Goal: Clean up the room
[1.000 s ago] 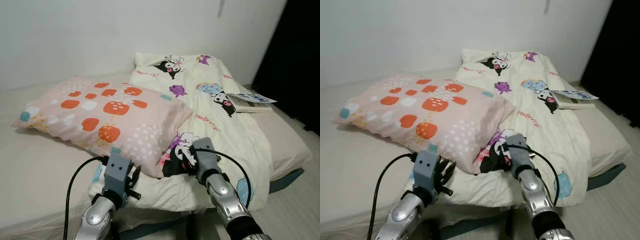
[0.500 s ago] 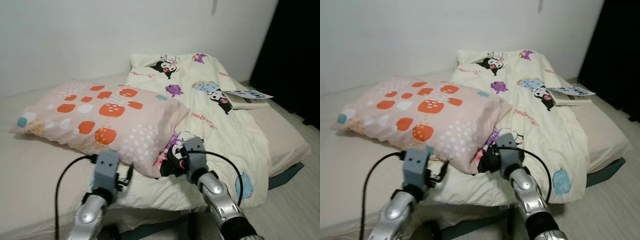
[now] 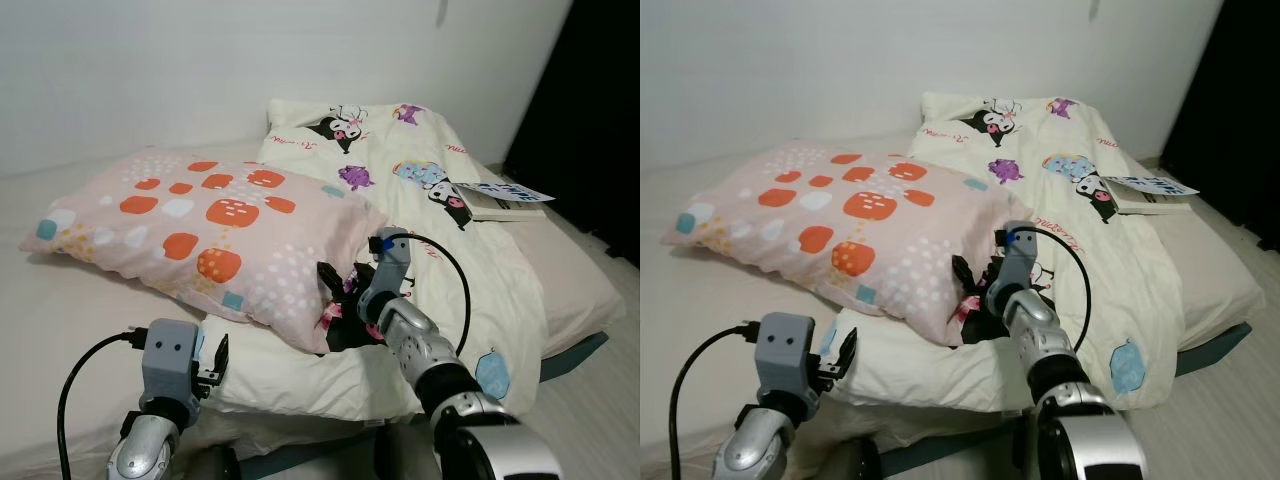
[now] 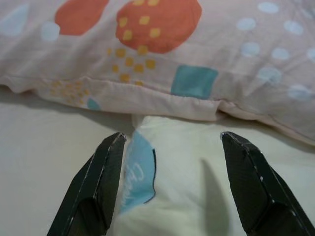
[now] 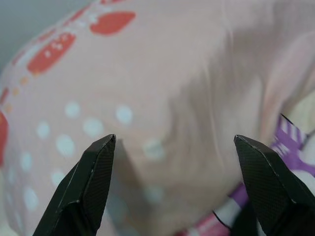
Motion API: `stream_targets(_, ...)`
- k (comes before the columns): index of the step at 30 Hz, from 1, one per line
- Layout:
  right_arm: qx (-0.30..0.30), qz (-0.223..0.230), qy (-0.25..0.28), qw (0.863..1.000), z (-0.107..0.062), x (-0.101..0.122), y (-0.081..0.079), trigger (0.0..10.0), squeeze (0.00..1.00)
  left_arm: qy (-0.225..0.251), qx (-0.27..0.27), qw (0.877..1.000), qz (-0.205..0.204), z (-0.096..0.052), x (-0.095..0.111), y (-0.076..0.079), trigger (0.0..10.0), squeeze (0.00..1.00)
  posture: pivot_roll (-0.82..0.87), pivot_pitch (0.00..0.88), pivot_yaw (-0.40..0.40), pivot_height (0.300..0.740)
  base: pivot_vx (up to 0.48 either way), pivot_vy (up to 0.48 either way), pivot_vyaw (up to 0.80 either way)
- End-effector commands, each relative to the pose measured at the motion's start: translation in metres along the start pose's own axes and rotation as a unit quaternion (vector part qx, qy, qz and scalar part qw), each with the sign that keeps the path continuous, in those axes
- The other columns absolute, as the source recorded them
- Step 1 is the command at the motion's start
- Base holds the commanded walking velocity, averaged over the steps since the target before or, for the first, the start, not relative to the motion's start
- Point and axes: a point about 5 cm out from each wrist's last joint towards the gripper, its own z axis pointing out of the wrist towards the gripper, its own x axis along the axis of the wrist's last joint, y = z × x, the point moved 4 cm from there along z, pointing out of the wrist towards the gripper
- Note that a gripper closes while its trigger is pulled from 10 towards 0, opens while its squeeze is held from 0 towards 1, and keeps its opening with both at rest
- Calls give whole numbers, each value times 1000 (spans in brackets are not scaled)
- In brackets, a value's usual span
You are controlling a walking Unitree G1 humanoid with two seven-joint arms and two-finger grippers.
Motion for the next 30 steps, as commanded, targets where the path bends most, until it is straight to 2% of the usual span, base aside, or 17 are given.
stream_targets(1, 1, 43, -5, 999, 2, -2, -2, 10000, 1000, -7, 17, 1000, -4, -7, -3, -2, 10000, 0, 46, 233, -80, 581, 0, 0, 0)
stream_targets(3, 4, 68, 0, 998, 4, 1, -3, 10000, 1000, -6, 21, 1000, -4, -9, -1, -2, 10000, 0, 46, 233, -80, 581, 0, 0, 0)
stream_targets(6, 5, 78, 2, 997, 4, 2, -3, 10000, 1000, -6, 22, 1000, -4, -10, -1, -2, 10000, 0, 54, 242, -85, 581, 0, 0, 0)
stream_targets(8, 10, 122, 3, 992, 6, 2, -4, 10000, 1000, -5, 20, 1000, 2, -13, 2, -2, 10000, 0, 73, 257, -90, 581, 0, 0, 0)
stream_targets(9, 10, 122, 3, 992, 6, 2, -4, 10000, 1000, -5, 20, 1000, 2, -13, 2, -2, 10000, 0, 73, 257, -90, 581, 0, 0, 0)
stream_targets(11, 7, 170, -1, 985, 6, -1, -5, 10000, 1000, -5, 17, 1000, 10, -16, 4, -3, 10000, 0, 89, 270, -93, 581, 0, 0, 0)
stream_targets(15, 4, 189, 0, 982, 7, 0, -4, 10000, 1000, -7, 17, 1000, 14, -17, 6, -4, 10000, 0, 109, 286, -92, 581, 0, 0, 0)
stream_targets(16, 0, 190, 3, 982, 8, 2, -4, 10000, 894, -7, 19, 1000, 15, -19, 7, -5, 10000, 0, 120, 294, -90, 581, 0, 0, 0)
stream_targets(17, -4, 182, 1, 983, 8, 4, -4, 10000, 55, -7, 20, 1000, 20, -20, 8, -7, 10000, 0, 125, 300, -90, 581, 0, 0, 0)
stream_targets(18, -4, 182, 1, 983, 8, 4, -4, 10000, 55, -7, 20, 1000, 20, -20, 8, -7, 10000, 0, 125, 300, -90, 581, 0, 0, 0)
stream_targets(19, -6, 177, -1, 984, 9, 4, -4, 10000, 0, -8, 22, 999, 24, -21, 9, -8, 10000, 0, 127, 301, -91, 581, 0, 0, 0)
stream_targets(30, 23, 156, -46, 986, 12, -6, -19, 10000, 0, -12, 28, 999, 38, -26, 13, -14, 10000, 0, 139, 318, -89, 581, 0, 0, 0)
